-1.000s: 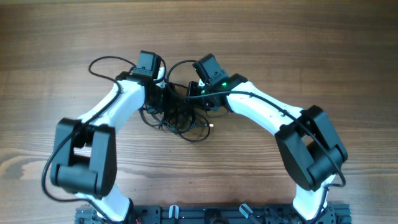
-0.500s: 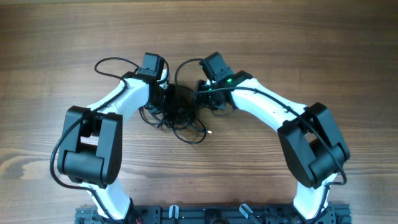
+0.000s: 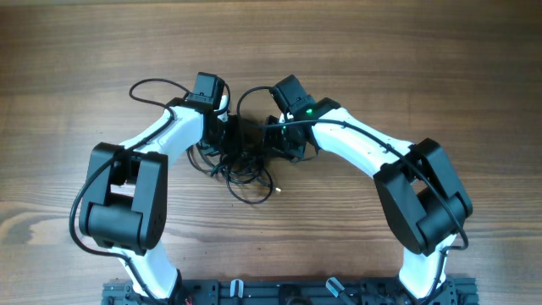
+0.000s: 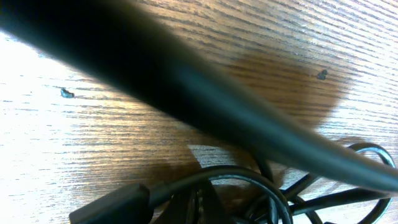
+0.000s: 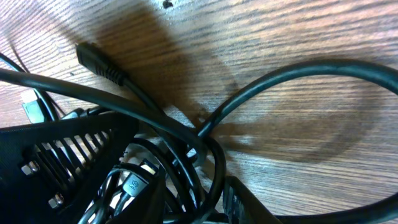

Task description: Untangle cables

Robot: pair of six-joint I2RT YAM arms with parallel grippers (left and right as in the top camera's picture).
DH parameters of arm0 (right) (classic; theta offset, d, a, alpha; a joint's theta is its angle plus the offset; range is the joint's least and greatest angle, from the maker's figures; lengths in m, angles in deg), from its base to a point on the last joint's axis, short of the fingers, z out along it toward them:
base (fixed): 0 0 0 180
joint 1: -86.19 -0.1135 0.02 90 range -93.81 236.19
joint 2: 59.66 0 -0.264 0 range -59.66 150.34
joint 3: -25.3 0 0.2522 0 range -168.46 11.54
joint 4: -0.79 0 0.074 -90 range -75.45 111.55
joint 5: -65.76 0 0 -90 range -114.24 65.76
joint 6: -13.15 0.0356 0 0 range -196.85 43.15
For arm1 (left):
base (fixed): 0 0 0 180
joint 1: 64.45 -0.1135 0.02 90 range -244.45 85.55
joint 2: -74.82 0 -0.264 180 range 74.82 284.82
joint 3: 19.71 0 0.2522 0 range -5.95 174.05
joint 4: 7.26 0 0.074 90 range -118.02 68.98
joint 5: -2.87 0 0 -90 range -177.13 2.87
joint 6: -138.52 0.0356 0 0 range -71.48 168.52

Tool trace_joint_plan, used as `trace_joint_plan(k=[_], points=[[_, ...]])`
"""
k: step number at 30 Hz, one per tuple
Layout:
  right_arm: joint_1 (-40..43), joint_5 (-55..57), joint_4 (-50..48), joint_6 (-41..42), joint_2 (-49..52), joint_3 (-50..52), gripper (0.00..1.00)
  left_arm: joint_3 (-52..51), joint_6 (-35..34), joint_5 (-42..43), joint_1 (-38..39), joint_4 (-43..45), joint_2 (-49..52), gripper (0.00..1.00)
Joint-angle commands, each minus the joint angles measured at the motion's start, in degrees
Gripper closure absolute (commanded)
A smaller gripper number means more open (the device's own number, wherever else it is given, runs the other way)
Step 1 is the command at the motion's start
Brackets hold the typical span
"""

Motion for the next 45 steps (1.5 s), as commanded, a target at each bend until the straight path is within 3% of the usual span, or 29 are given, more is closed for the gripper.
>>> trace_joint_plan(k=[1,3,7,16,21,23,28,34,41,45], points=[[-0.6,-1.7,-0.6,3.1,1.4,2.2,0.62,-0.8,0.5,-2.1,0.2,-0.7,2.3,0.94],[-0.6,-1.8,-1.3,6.6,1.4,4.1,0.62,-0.8,0.5,-2.1,0.2,-0.7,2.3,0.94],[-0.6,-5.1,-1.4,14.8,1.4,5.7,0.45,-0.8,0.5,-2.1,0.2,-0.7,2.3,0.94],[-1.0,-13.0,-5.5,19.4,1.4,5.7,0.46,-0.8,0.5,-2.1,0.2,-0.6,2.3,0.94],[-0.9,-11.0,-6.8,20.4,1.4,5.7,0.66,-0.8,0.5,-2.1,0.2,-0.6,2.3,0.94],[-0.9,-9.5,-7.0,20.1,1.4,5.7,0.92,-0.8,0.5,-2.1,0.2,-0.6,2.3,0.94],[-0.4,-7.9,-7.0,8.1,1.3,5.6,0.96,-0.8,0.5,-2.1,0.2,-0.6,2.3,0.94],[5.6,-21.4,-8.5,-11.6,-5.7,5.4,0.96,-0.8,0.5,-3.0,0.2,-0.6,2.3,0.95],[8.1,-27.8,-9.5,-22.2,-15.5,5.4,0.96,-0.8,0.5,-3.0,0.2,-0.6,2.3,0.96],[9.9,-35.1,-13.8,-23.8,-19.1,5.4,0.96,-0.8,0.5,-3.2,0.2,-0.6,2.3,0.96]])
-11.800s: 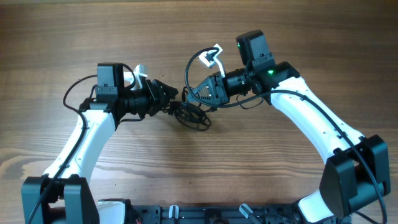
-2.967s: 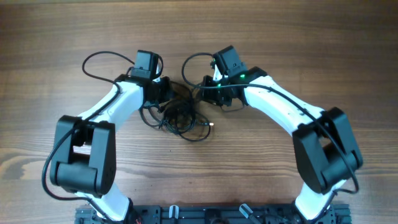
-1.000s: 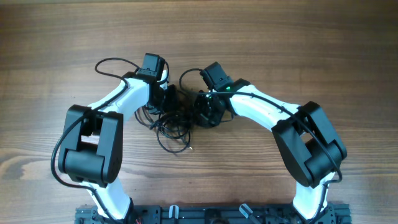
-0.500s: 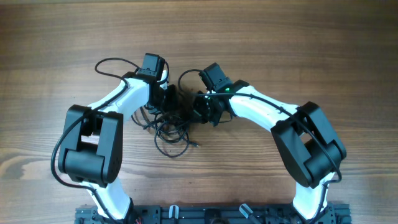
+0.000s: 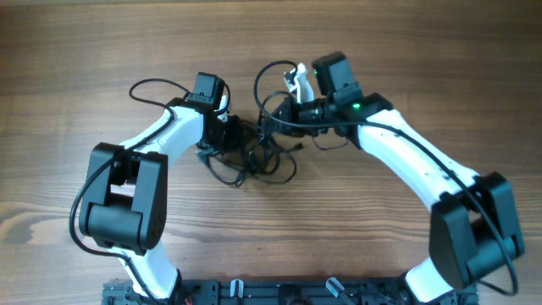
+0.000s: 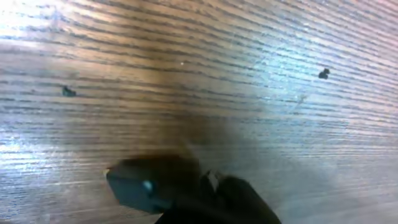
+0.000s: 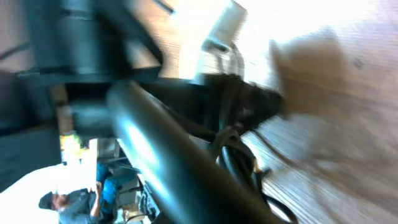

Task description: Untangle cables

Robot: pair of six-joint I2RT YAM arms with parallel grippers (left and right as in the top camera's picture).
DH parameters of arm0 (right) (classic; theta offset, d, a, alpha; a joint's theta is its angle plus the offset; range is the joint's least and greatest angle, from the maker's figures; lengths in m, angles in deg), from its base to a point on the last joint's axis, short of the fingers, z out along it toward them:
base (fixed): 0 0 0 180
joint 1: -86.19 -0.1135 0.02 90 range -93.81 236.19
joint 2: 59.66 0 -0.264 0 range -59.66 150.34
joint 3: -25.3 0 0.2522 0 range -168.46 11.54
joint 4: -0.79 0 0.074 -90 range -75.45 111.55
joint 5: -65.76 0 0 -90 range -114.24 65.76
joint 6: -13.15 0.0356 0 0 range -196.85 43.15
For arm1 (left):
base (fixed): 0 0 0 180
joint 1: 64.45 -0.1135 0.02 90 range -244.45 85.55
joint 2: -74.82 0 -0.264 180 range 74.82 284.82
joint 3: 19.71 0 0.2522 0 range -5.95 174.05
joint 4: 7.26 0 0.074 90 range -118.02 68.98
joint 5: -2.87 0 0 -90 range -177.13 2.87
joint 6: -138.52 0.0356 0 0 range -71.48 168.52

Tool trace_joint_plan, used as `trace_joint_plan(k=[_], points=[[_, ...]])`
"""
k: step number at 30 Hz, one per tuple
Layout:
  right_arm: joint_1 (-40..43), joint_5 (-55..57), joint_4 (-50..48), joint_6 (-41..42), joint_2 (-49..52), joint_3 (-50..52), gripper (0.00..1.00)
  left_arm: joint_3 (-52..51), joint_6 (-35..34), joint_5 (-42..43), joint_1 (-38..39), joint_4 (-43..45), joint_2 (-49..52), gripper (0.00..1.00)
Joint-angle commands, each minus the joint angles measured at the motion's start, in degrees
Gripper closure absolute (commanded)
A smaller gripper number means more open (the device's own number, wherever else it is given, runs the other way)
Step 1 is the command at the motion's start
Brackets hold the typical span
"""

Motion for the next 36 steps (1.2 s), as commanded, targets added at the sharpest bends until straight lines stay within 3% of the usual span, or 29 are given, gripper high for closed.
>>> trace_joint_plan(k=[1,5,13,20,21,22,24,25,26,29,33,36], points=[[1.7,-13.4,-4.7,-4.4,-4.5,-0.3,0.96,-0.8,0.5,-3.1,0.2,-0.5,2.3,0.96],[4.0,-22.2,-12.0,-1.6,-4.7,-0.3,0.96,-0.8,0.5,-3.1,0.2,-0.5,2.3,0.96],[5.7,-22.5,-10.8,-1.1,-4.7,-0.3,0.96,-0.5,0.5,-3.0,-0.3,-2.1,1.7,0.96],[5.7,-22.0,-9.8,-3.7,-4.6,-0.3,0.96,2.4,2.0,0.0,-6.7,-11.0,-12.1,0.95],[5.7,-21.8,-9.7,-3.7,-4.6,-0.3,0.96,2.4,2.0,1.9,-7.3,-11.1,-14.3,0.93],[5.7,-20.8,-9.6,-3.7,-4.6,-0.3,0.96,2.4,2.0,6.6,-8.3,-11.1,-18.4,0.69],[5.7,-20.2,-9.6,-3.6,-4.6,-0.3,0.96,2.4,1.6,10.4,-8.8,-11.1,-22.6,0.50],[5.7,-20.1,-9.6,-3.5,-4.6,-0.3,0.96,2.4,1.0,10.8,-8.8,-11.2,-23.8,0.32],[5.7,-20.1,-9.6,-3.4,-4.6,-0.3,0.96,2.4,-0.7,10.8,-8.8,-11.8,-24.9,0.25],[5.7,-20.1,-9.6,-3.5,-4.6,-0.3,0.96,2.4,-4.6,10.9,-8.9,-15.6,-25.6,0.23],[5.7,-20.1,-9.6,-3.5,-4.6,-0.3,0.96,2.4,-4.6,16.7,-9.3,-20.7,-25.6,0.36],[5.7,-19.8,-9.6,-3.5,-4.6,-0.3,0.96,2.3,-2.6,16.1,-9.6,-22.8,-25.6,0.38]])
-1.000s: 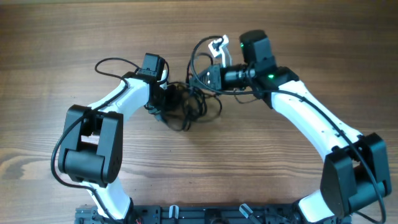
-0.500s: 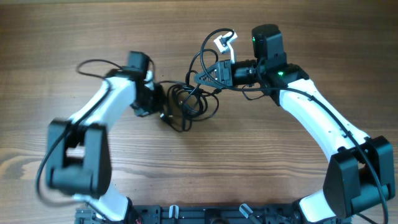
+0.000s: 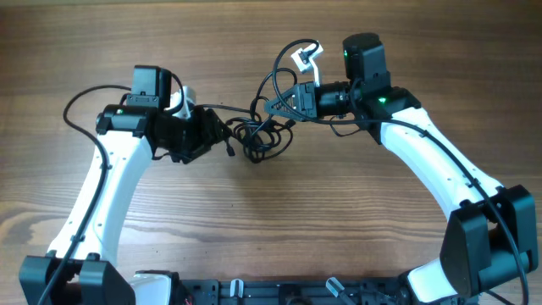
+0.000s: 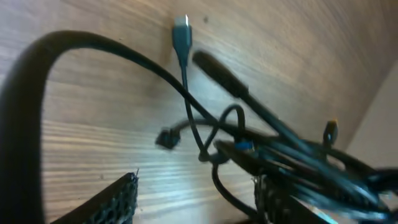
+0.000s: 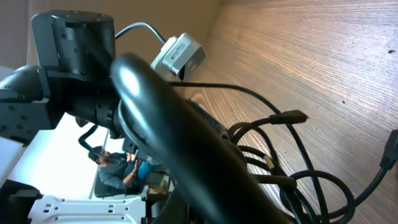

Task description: Untangle cables

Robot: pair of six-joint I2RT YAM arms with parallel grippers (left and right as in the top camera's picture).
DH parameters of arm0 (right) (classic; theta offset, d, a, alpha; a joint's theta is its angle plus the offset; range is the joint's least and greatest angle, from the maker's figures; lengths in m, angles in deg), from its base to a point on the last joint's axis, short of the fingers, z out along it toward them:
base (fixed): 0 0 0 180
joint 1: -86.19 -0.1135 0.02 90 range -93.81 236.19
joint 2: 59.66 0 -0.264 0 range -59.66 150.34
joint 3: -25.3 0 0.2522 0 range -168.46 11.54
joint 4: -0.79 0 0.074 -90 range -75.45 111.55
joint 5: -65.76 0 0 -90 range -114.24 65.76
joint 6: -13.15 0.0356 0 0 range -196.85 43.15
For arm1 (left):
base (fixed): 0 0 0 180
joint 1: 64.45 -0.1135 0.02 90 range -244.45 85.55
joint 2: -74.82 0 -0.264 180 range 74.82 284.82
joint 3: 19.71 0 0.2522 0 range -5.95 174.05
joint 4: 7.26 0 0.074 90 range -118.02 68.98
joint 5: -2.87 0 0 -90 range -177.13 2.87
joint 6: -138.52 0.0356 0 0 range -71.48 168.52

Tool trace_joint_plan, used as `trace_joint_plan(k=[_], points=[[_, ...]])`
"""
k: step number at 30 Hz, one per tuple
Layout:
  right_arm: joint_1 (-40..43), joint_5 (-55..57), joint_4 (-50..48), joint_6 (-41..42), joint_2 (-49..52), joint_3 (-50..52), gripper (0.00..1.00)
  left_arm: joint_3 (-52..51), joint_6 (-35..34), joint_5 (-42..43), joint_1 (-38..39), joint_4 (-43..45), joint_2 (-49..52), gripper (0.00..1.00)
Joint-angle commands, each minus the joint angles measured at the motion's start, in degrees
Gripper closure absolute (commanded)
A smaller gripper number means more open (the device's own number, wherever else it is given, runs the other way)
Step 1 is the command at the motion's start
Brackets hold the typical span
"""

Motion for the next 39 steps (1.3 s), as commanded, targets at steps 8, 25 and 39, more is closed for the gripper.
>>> trace_joint_plan(k=[8,25,39], points=[[0.0,0.0,-0.3,-1.0,-1.7,-0.5,0.96,0.5,1.3,-11.8,-0.5,-13.2,-0.1,0.31],[0.0,2.5,2.8,-1.0,-1.7,-0.5,0.96,0.5,3.2,22.8,-1.7,-4.5,-0.1,0.28],[0.0,2.5,3.0,-1.4,-1.7,-0.5,0.96,0.3,-19.8,21.6,-0.6,15.3,3.7,0.26]])
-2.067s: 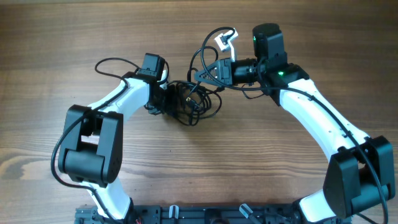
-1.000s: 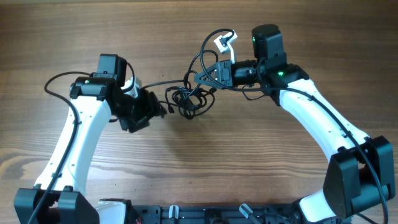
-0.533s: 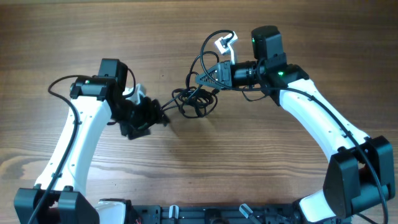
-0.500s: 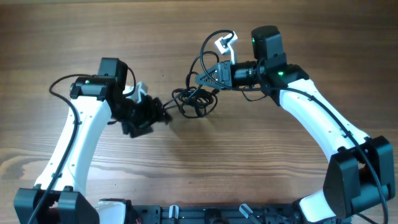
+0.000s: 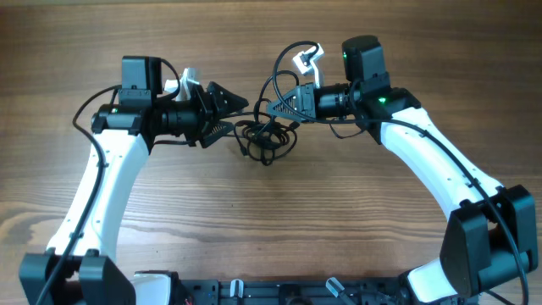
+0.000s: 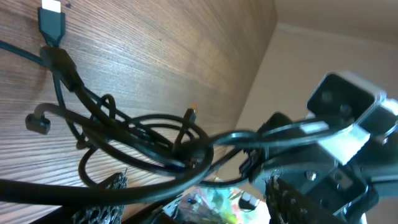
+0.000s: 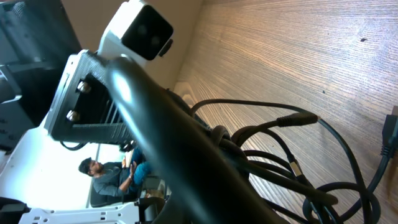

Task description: Untangle cables

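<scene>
A knot of black cables (image 5: 264, 140) hangs and rests between my two grippers at mid-table. My left gripper (image 5: 222, 113) faces it from the left, fingers spread wide, and a thick black cable (image 6: 155, 180) crosses the gap between its mesh-faced fingers (image 6: 102, 199). My right gripper (image 5: 284, 102) comes in from the right, shut on black cable strands. From it a loop rises to a white connector (image 5: 306, 59). In the right wrist view a thick cable (image 7: 186, 155) close to the lens hides the fingers, with the knot (image 7: 286, 165) beyond. A USB plug (image 6: 51, 17) lies on the wood.
The wooden table (image 5: 339, 237) stretches all round the knot. The arms' base rail (image 5: 279, 292) runs along the near edge. Each arm's own black lead (image 5: 85, 114) loops beside its wrist.
My left gripper has moved up and a little right, turned level toward the right gripper, and stands wide open at the knot. The right arm and the knot have barely moved.
Both grippers were first low in the cable pile at mid-table. Then the right one was raised to the right with strands in it, the left still at the pile. Then the arms were spread apart with the knot stretched between them. Now the left faces it open.
</scene>
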Robot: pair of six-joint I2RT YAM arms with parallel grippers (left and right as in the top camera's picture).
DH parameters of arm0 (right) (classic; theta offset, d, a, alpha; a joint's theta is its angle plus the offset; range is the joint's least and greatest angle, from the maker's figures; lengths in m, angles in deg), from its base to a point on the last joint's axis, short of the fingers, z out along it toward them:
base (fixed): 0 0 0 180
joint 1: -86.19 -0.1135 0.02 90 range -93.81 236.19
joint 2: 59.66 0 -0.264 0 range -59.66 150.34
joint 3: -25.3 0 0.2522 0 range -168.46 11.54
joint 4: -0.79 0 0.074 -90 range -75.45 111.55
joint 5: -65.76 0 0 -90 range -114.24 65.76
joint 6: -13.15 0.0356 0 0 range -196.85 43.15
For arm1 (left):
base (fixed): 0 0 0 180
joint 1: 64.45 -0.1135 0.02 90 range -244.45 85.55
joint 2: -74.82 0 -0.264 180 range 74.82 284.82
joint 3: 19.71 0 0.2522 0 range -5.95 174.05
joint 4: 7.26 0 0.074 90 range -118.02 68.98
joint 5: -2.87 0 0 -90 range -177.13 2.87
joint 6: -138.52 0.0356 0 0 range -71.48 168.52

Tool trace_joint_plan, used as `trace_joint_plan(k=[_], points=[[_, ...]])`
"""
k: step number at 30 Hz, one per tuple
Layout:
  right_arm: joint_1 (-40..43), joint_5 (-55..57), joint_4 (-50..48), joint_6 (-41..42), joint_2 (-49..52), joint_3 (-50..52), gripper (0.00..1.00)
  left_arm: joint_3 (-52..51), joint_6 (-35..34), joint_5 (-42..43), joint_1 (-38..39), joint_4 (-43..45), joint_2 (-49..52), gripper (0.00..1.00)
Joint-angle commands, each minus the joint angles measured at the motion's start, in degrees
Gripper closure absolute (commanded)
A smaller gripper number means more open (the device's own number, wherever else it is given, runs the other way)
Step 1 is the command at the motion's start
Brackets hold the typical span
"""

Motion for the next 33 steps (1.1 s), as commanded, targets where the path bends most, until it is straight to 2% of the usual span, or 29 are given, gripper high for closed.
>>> trace_joint_plan(k=[1,8,12,15,18,27,31,33], points=[[0.0,-0.7,-0.3,-1.6,-1.7,-0.5,0.96,0.2,-4.2,0.4,1.3,0.5,3.6,0.26],[0.0,-0.7,-0.5,-1.6,-1.7,-0.5,0.96,-2.6,-4.2,0.0,2.6,2.1,10.5,0.34],[0.0,-0.7,-0.6,-1.6,-1.7,-0.5,0.96,-2.6,-4.2,0.0,2.6,4.1,13.0,0.42],[0.0,-0.7,-0.6,-1.6,-1.7,-0.5,0.96,-2.6,-4.2,0.0,2.6,5.4,13.7,0.42],[0.0,-0.7,-0.7,-1.6,-1.7,-0.5,0.96,-2.6,-4.2,-0.5,2.8,5.7,14.1,0.50],[0.0,-0.7,-1.2,-1.6,-1.7,-0.5,0.96,-2.6,-4.9,-2.2,6.5,9.1,14.7,0.52],[0.0,-0.7,-1.2,-1.6,-1.7,-0.5,0.96,-2.6,-8.1,-1.6,6.6,9.5,14.7,0.46],[0.0,-0.7,-1.2,-1.6,-1.7,-0.5,0.96,-2.6,-8.7,2.6,6.6,9.4,14.7,0.43]])
